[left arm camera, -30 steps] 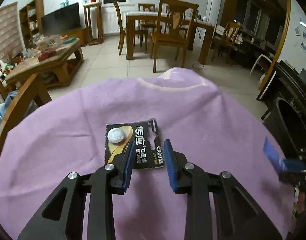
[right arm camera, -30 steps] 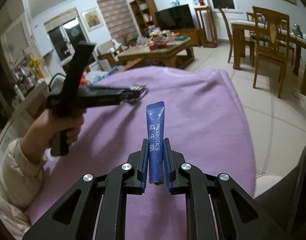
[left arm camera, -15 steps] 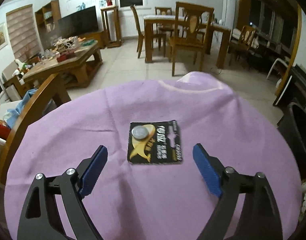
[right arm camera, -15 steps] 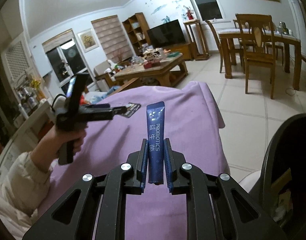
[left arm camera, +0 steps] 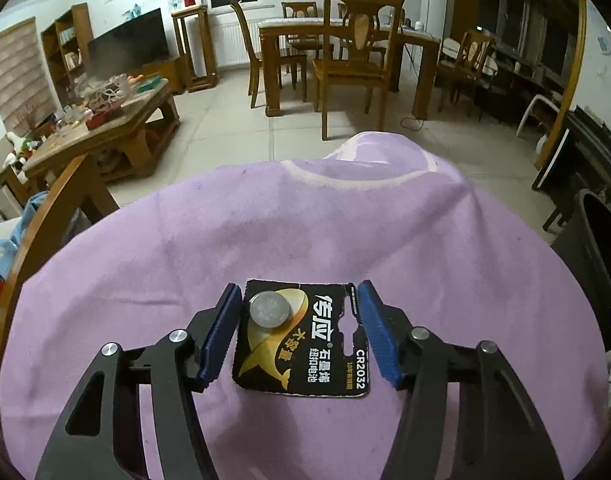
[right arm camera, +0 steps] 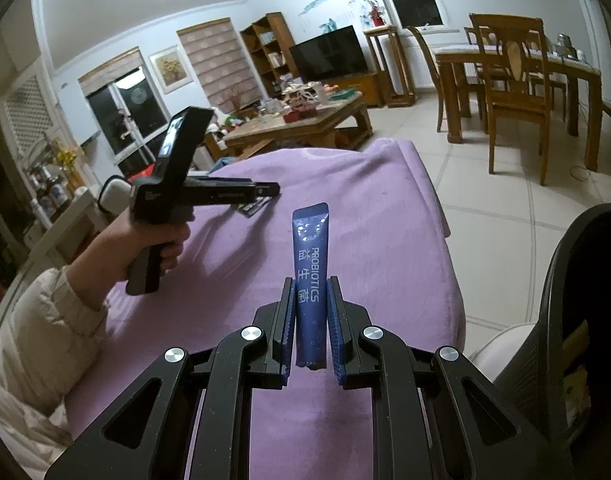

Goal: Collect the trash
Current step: 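Carry the battery card and blue pack to the bin and release both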

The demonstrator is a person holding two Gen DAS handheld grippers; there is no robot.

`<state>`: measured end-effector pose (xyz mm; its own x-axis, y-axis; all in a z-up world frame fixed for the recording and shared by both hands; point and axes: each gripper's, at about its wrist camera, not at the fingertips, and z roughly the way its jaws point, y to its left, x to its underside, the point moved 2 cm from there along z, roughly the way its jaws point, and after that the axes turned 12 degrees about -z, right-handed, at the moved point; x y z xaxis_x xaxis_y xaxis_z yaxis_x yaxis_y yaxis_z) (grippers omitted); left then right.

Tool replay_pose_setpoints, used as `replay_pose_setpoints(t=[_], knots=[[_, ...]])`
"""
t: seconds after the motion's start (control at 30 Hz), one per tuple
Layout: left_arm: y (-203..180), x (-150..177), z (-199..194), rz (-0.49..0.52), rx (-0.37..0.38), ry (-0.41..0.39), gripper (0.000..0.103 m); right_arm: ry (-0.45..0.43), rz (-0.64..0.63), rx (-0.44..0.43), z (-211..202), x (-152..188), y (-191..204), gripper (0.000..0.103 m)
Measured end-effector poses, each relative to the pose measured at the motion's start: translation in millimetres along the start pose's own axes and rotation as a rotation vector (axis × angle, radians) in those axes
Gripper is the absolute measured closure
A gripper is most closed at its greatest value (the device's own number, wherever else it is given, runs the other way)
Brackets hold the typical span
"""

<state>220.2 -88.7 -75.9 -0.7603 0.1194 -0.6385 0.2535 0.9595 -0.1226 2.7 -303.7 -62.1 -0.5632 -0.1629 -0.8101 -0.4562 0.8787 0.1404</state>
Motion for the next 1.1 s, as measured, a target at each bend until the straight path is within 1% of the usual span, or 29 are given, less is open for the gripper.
replay_pose_setpoints(t=[0.1, 0.2, 0.23, 0.33, 0.47, 0.6, 0.73, 0.77, 0.83, 0.87, 1.0, 1.07, 1.1], knots=[[7.7, 10.8, -12.4, -0.031, 0.052, -0.004, 0.047, -0.009, 0.001, 0.004, -1.9, -4.7, -0.7, 0.087], [7.5, 17.5, -26.0, -0.034, 0.072, -0.022, 0.047, -0.025, 0.005, 0.01, -6.7, -4.7, -2.8, 0.087], [4.1, 22.7, -36.4, -0.036, 0.085, -0.036, 0.047, -0.032, 0.007, 0.013, -8.8, -5.3, -4.0, 0.087], [-5.8, 25.6, -60.5, -0.019, 0.116, -0.071, 0.047, -0.075, 0.02, 0.035, -22.1, -9.4, -8.9, 0.087], [-33.9, 21.9, -91.4, 0.016, 0.189, -0.124, 0.047, -0.173, 0.062, 0.095, -54.5, -14.3, -23.0, 0.087], [-87.9, 23.3, -116.1, 0.094, 0.289, -0.169, 0.047, -0.267, 0.118, 0.173, -96.2, -11.8, -47.2, 0.087], [-147.0, 28.7, -122.5, 0.152, 0.384, -0.186, 0.046, -0.342, 0.186, 0.259, -138.6, 1.8, -77.2, 0.087], [-156.9, 30.8, -122.3, 0.162, 0.399, -0.189, 0.046, -0.361, 0.213, 0.286, -152.1, 8.0, -87.7, 0.087], [-190.5, 34.4, -118.6, 0.191, 0.451, -0.179, 0.046, -0.384, 0.247, 0.328, -170.9, 20.0, -103.7, 0.087], [-199.9, 35.7, -116.5, 0.199, 0.468, -0.176, 0.046, -0.391, 0.259, 0.344, -178.6, 25.9, -111.6, 0.087], [-259.9, 44.8, -104.7, 0.249, 0.551, -0.152, 0.046, -0.41, 0.309, 0.417, -206.2, 50.9, -139.3, 0.087], [-277.2, 48.1, -99.5, 0.27, 0.575, -0.141, 0.046, -0.411, 0.331, 0.441, -214.0, 61.7, -149.7, 0.087], [-291.6, 51.5, -95.0, 0.283, 0.59, -0.132, 0.046, -0.41, 0.341, 0.449, -216.4, 67.9, -154.1, 0.087]])
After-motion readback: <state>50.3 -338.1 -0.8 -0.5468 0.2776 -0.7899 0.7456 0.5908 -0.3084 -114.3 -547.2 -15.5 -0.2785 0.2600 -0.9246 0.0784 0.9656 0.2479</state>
